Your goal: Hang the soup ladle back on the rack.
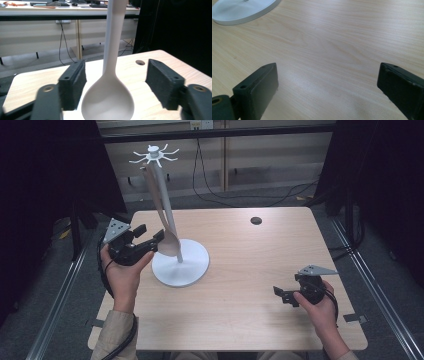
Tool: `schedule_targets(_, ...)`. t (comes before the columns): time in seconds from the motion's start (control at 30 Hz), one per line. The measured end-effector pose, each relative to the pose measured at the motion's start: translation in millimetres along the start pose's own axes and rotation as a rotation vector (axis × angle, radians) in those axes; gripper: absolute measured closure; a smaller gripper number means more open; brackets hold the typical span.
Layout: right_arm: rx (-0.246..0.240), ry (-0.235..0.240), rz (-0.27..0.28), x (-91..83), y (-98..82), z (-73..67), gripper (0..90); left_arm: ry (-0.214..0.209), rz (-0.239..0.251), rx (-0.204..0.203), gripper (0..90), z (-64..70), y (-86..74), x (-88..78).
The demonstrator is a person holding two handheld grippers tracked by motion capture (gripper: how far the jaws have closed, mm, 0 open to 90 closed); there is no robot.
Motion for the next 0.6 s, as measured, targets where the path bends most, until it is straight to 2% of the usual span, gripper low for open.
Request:
schedule_targets(0.47,-0.009,0.001,-0.004,1.5,-0.6,-0.9,3.1,0.016,-0.029,0.020,16.5,2.3,-33.2,3.0)
schedule_targets(0.6,-0.011,0.000,-0.004,1.7,-0.7,-0.9,3.1,0.011,-0.031,0.009,14.6,2.3,-44.4,4.1)
Point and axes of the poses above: each handheld gripper's, and its own axes: x roughly forward along the jaws, y roughly out of its top, z roughly to its right, the point moved 3 cm from there along x, roughly forward along the jaws, and after that the axes turned 5 degrees about -z, right-handed, at the moved point
